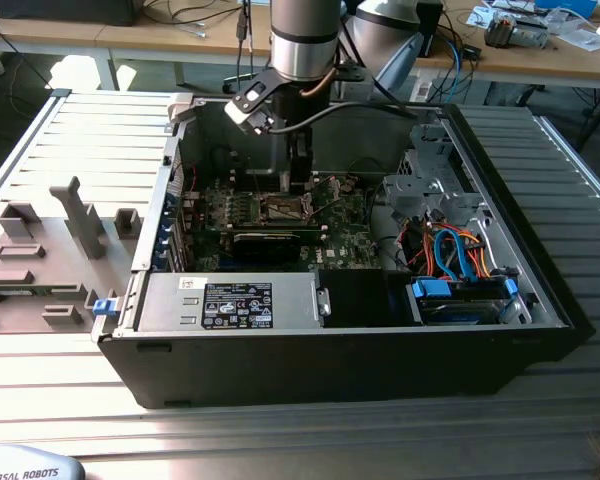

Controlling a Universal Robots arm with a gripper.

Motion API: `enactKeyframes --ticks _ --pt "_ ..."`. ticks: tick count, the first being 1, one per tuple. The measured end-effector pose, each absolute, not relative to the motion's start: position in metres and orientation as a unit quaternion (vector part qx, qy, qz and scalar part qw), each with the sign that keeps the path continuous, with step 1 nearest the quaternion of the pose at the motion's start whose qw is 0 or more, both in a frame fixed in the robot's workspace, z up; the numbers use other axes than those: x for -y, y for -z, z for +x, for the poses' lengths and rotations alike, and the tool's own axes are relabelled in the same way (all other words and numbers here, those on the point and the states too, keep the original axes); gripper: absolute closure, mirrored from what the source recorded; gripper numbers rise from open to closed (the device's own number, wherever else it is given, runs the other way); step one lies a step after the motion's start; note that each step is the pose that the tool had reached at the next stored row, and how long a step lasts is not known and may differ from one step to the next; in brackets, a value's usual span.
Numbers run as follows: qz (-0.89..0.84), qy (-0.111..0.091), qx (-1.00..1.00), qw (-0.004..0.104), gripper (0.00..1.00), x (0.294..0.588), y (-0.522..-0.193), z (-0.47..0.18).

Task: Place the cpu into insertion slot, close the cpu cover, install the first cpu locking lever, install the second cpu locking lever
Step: 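Place the cpu into insertion slot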

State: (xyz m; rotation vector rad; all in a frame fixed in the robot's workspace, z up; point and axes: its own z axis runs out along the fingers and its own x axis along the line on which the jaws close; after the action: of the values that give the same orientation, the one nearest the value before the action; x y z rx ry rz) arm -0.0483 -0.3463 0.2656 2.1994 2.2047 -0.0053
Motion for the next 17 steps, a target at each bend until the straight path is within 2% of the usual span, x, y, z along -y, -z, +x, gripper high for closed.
enactKeyframes --ticks 17 --pt "0.706 0.002 -0.708 0.014 0.46 0.3462 -0.2646 -0.0515"
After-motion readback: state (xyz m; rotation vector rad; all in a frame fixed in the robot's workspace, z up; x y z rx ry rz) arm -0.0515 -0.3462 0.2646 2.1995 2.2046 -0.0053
